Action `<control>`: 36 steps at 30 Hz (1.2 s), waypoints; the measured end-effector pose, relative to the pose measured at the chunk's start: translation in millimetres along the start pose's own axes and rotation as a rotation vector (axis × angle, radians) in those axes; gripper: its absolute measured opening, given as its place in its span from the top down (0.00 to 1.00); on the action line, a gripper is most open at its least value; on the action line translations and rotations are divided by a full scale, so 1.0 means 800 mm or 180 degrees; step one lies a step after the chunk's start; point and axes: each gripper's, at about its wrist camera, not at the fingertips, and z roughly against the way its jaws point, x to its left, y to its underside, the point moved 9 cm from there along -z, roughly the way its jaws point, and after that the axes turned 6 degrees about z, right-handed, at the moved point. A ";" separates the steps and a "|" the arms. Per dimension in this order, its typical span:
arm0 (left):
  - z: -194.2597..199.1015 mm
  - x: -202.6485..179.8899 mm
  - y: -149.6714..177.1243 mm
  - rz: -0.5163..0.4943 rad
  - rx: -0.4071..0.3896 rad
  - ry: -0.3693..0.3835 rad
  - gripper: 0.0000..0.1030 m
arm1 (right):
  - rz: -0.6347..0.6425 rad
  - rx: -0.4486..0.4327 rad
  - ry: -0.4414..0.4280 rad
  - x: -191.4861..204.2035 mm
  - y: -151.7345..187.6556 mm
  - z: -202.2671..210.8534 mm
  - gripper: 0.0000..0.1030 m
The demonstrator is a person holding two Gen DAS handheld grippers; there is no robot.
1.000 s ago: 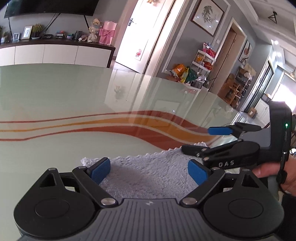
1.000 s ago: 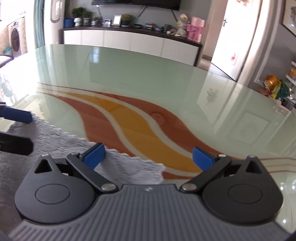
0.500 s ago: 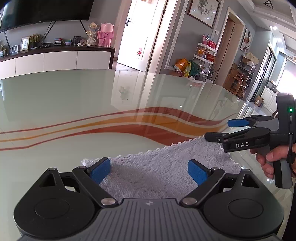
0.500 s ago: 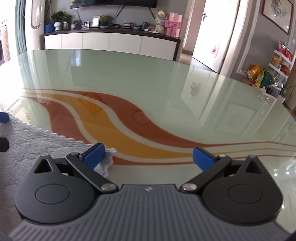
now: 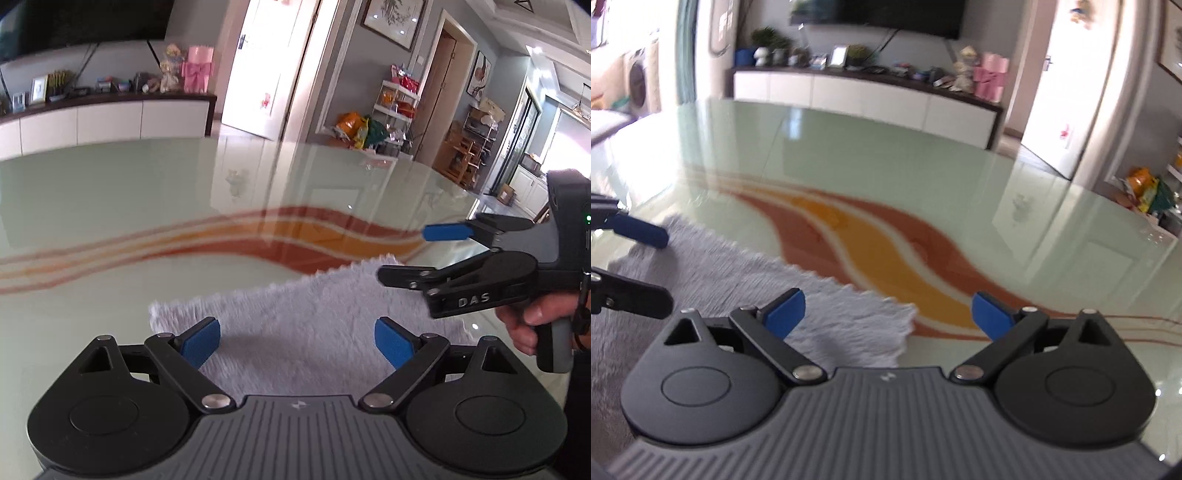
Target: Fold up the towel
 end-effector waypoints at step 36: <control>0.039 -0.013 0.039 -0.0238 0.0102 0.0004 0.08 | -0.0090 0.0084 0.0404 -0.037 0.035 0.046 0.02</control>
